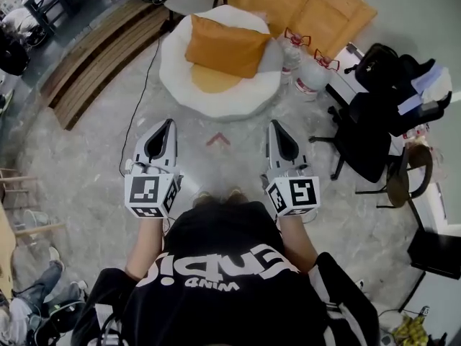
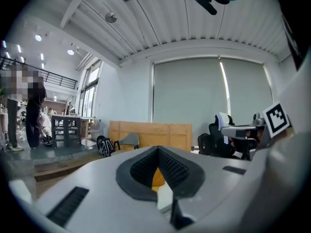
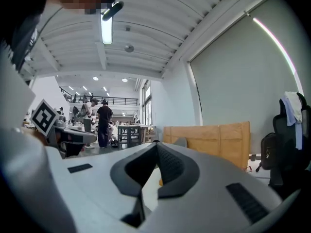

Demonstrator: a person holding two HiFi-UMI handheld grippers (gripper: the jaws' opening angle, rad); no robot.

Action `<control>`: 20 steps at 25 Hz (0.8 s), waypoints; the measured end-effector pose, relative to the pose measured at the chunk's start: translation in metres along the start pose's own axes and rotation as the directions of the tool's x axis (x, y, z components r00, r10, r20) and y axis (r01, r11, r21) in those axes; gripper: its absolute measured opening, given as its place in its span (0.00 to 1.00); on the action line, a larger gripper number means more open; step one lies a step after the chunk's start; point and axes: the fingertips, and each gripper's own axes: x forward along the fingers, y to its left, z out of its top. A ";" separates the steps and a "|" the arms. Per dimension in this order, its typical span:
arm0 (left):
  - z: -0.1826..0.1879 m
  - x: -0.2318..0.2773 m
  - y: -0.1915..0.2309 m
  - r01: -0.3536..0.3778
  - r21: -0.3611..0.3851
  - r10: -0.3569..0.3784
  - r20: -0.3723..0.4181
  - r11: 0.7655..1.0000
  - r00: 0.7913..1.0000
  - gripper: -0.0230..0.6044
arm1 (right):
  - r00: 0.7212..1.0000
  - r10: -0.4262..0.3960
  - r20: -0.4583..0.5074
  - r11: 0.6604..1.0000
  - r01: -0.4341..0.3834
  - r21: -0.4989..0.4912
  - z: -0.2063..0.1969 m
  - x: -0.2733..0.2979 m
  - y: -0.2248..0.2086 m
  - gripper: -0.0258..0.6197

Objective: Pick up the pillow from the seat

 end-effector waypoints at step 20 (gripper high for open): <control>-0.022 0.029 0.012 0.075 -0.008 -0.076 -0.021 0.997 0.997 0.05 | 0.998 -0.065 -0.011 0.998 0.065 -0.012 -0.021 0.011 -0.004 0.07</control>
